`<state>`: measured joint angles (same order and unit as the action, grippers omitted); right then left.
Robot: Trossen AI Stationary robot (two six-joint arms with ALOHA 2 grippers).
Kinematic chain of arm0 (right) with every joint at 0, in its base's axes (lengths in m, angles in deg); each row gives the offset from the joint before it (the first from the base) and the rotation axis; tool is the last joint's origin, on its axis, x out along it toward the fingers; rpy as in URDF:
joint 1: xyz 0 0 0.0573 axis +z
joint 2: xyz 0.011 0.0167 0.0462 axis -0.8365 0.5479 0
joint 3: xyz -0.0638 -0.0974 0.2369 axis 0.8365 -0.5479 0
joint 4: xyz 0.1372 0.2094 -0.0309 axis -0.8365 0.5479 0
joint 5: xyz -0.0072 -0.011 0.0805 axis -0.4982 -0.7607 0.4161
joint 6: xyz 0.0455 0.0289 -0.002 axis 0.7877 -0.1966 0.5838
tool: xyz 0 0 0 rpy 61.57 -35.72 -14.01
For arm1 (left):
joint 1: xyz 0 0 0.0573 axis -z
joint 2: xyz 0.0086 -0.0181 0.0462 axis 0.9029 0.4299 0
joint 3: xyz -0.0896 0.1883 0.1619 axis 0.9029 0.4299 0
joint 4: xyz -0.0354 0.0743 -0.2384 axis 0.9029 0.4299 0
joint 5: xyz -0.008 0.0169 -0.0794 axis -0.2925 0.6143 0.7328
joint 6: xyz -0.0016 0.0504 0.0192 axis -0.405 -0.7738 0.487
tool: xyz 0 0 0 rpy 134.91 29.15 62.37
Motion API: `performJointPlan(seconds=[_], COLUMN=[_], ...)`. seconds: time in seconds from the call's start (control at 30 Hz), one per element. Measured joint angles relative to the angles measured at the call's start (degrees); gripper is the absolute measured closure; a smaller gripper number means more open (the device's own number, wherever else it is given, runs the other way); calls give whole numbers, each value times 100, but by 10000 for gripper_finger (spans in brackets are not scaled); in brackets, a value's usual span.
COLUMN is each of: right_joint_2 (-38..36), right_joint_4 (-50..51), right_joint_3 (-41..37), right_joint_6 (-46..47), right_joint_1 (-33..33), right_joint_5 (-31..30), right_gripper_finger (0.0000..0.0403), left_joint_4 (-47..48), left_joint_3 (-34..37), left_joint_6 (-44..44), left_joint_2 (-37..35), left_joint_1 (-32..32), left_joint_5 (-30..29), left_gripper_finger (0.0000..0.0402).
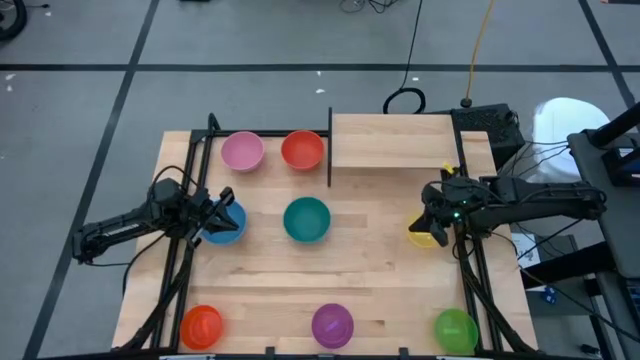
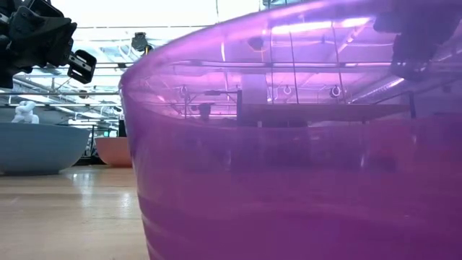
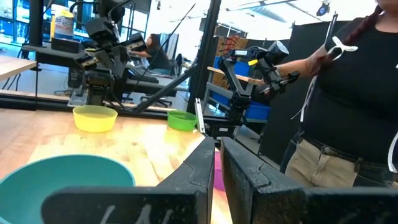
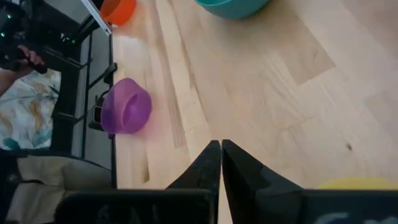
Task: Place and stack bowls onto a shelf
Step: Put the yellow bowl on the shelf
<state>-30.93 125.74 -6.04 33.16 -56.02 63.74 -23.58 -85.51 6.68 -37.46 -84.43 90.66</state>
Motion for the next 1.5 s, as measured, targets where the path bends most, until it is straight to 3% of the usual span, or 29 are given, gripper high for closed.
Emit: performJointPlan(seconds=[0.3,0.53,0.87,1.0,1.17,1.5], right_joint_2=[11,105,846,1168,1583,2451], right_joint_4=[-110,-172,474,673,595,658], right_joint_3=[0,0,0,0,2,2], right_joint_6=[-477,129,204,717,1395,1433], right_joint_1=[0,-2,-2,-2,-2,0], right_joint_5=[-6,-91,-160,-163,-195,-614], right_gripper_finger=[399,382,300,279,282,296], left_joint_4=[0,0,0,0,0,2], left_joint_3=[0,-4,-4,-4,-4,-4], left_joint_6=[102,102,99,99,99,97], left_joint_2=[0,0,0,0,0,0], left_joint_1=[1,-1,0,-1,1,1], left_joint_5=[2,1,1,2,2,0], left_gripper_finger=[369,369,369,369,369,369])
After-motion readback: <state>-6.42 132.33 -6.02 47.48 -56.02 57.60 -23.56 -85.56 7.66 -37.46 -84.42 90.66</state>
